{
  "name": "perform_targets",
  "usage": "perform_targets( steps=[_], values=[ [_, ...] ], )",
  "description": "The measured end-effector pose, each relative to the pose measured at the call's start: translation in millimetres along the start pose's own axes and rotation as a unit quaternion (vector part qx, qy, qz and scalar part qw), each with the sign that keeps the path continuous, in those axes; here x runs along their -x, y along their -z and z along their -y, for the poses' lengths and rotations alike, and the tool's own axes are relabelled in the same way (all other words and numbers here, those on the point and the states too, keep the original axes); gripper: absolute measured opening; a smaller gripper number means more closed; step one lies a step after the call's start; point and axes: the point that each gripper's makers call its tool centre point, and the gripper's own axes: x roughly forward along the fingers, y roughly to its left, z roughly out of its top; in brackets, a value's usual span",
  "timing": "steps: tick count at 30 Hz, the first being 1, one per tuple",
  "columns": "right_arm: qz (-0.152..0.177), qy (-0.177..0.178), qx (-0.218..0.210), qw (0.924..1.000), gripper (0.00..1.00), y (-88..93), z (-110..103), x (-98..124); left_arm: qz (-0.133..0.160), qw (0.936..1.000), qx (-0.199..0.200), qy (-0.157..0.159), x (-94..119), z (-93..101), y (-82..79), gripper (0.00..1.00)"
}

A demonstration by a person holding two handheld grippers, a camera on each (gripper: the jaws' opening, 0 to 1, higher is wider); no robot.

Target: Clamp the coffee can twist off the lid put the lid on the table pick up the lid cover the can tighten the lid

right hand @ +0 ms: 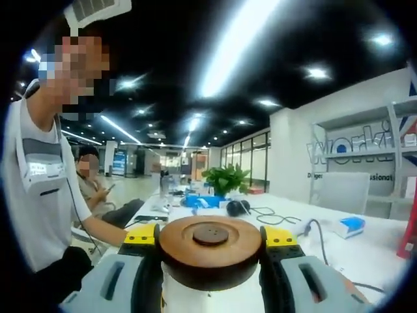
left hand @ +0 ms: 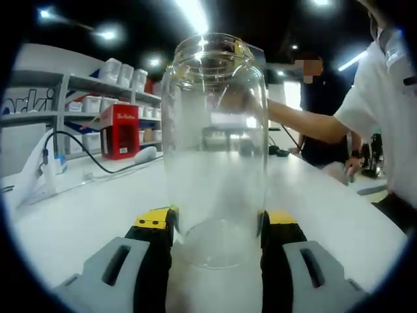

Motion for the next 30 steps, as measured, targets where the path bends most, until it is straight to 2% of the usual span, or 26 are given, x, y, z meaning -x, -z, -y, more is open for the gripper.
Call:
perform_targets(
  steps=[11,18,21,23,30],
  values=[
    [-0.004,0.045,0.008,0.9989,0.55,5.3,12,24,0.0,1.0,0.0,-0.001,0,0.7,-0.5,0.45],
    [-0.006,0.114,0.003,0.9935,0.55,17.8,31,43,0.0,1.0,0.0,-0.001,1,-0.8,0.0,0.45],
    [-0.013,0.156,0.002,0.9876,0.55,27.8,40,51,0.0,1.0,0.0,-0.001,1,-0.7,0.0,0.45],
    [0.002,0.181,-0.024,0.9832,0.55,32.3,46,56,0.0,1.0,0.0,-0.001,0,-0.8,0.1,0.45],
    [0.001,0.189,-0.029,0.9816,0.55,45.4,46,62,0.0,1.0,0.0,-0.002,1,-1.6,0.6,0.45]
  ],
)
